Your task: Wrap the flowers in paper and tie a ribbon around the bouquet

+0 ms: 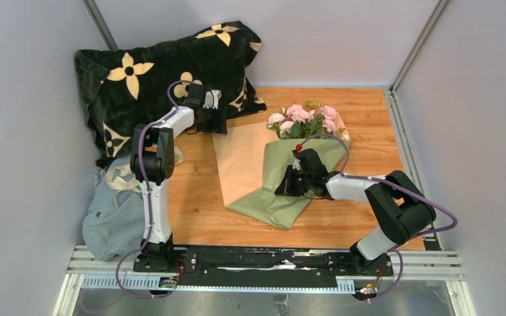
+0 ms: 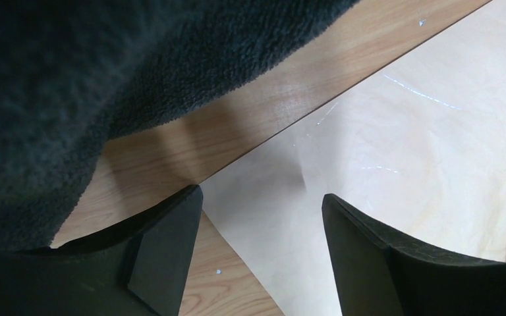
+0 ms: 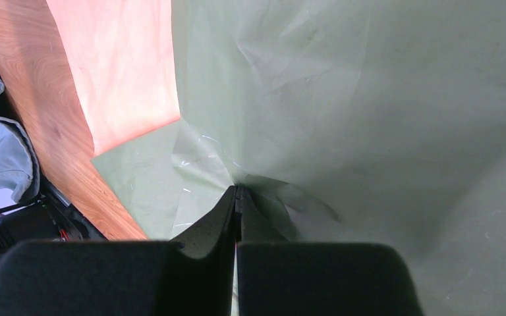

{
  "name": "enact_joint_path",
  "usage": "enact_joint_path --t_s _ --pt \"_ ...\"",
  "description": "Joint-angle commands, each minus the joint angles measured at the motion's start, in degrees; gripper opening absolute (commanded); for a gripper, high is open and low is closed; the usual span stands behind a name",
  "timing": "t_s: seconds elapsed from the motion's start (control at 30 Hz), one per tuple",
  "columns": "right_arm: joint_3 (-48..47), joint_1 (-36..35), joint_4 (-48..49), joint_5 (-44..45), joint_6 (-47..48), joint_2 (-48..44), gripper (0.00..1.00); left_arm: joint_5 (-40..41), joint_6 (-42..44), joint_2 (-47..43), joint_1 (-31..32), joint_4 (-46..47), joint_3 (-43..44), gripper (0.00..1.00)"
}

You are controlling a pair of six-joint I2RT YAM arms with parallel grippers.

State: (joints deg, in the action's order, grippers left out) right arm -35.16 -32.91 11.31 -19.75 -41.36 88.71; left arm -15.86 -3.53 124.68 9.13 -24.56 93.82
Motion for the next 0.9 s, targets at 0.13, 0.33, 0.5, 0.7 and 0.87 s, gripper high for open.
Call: enact_joint_path --t_s 0.13,0.33,0.5,0.7,0.87 --pt "0.7 -0.6 -7.4 5.7 3.8 1.6 0.00 7.1 5.0 -2.0 -0.1 -4.7 -2.0 0.81" --pt "0.7 -0.5 -7.3 5.8 3.8 1.6 0.00 9.8 4.9 -4.2 -0.1 -2.3 -5.0 0.83" --pt "0.3 -0.6 -7.7 5.7 4.3 2.0 0.00 6.8 5.4 -1.2 1.3 -3.5 -3.8 0.79" --pt "0.4 -0.5 -8.1 6.2 4.5 1.4 0.00 2.3 5.5 2.4 2.2 -6.9 0.2 0.63" --pt "0.5 -0.5 -8.2 6.4 4.7 1.2 0.00 -0.8 5.9 2.5 2.4 -8.5 0.0 0.50"
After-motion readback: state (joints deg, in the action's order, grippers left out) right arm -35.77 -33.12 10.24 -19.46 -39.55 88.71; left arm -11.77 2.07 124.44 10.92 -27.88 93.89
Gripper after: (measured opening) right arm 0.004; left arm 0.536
